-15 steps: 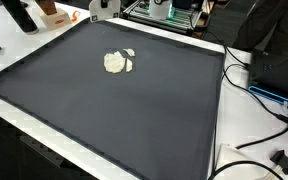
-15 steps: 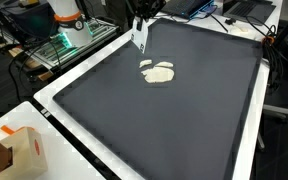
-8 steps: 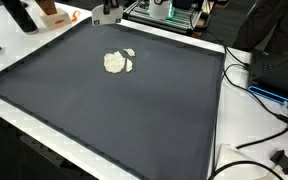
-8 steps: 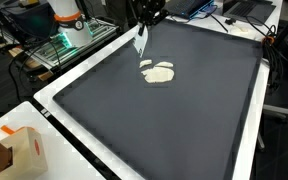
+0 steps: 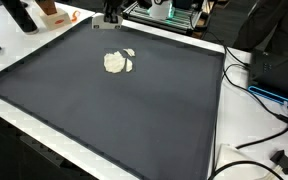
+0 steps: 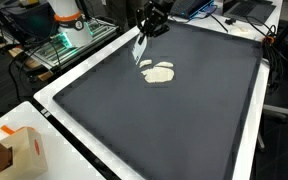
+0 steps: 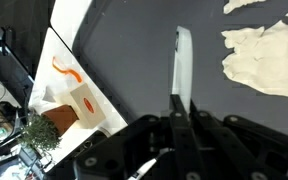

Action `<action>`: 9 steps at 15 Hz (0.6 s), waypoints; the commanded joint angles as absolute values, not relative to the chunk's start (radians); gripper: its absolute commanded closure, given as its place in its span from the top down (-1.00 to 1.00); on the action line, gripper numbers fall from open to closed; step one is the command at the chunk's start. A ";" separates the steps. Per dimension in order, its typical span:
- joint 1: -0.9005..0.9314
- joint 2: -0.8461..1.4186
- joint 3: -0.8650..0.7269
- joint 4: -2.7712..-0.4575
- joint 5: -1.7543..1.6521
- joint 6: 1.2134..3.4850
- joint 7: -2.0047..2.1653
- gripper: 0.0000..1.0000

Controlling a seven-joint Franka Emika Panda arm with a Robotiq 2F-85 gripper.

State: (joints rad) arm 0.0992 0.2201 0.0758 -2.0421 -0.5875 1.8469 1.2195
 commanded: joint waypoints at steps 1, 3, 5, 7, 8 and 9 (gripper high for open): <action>0.138 0.289 0.050 -1.996 -0.628 1.786 1.285 -0.98; 0.148 0.313 0.042 -1.982 -0.636 1.771 1.305 -0.98; 0.155 0.336 0.036 -1.970 -0.641 1.761 1.312 -0.98; 0.162 0.355 0.031 -1.961 -0.646 1.754 1.312 -0.98; 0.166 0.364 0.029 -1.957 -0.650 1.750 1.310 -0.98; 0.169 0.371 0.028 -1.953 -0.653 1.748 1.306 -0.98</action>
State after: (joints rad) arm 0.1438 0.3377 0.0435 -1.9775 -0.6214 1.7786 1.2942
